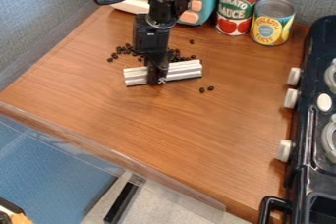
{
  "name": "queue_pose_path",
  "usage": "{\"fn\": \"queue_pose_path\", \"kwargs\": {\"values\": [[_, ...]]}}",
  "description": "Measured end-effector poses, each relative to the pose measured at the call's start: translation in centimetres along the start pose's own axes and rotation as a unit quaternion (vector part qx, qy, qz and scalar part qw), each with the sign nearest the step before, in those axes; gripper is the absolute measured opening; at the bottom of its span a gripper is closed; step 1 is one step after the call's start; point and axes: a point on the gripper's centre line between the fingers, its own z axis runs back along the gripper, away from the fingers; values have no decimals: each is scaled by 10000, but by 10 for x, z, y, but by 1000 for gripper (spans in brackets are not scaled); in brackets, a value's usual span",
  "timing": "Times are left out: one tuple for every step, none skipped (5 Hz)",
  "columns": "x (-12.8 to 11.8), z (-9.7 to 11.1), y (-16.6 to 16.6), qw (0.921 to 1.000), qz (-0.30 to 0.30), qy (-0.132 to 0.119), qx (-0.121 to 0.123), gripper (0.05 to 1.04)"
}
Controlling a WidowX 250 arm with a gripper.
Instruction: Sweep into pile
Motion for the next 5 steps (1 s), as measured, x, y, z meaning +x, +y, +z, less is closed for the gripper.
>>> {"fn": "queue_pose_path", "kwargs": {"values": [[0,-2,-12,10000,-30,-10,-69,383],[0,-2,-15,9999,-70,6,-98,383],[3,-5,-26,9999,-132,22,-79,383],[5,-5,-25,9997,-245,46,64,383],[11,-2,-15,9987,-441,136,227,383]]}}
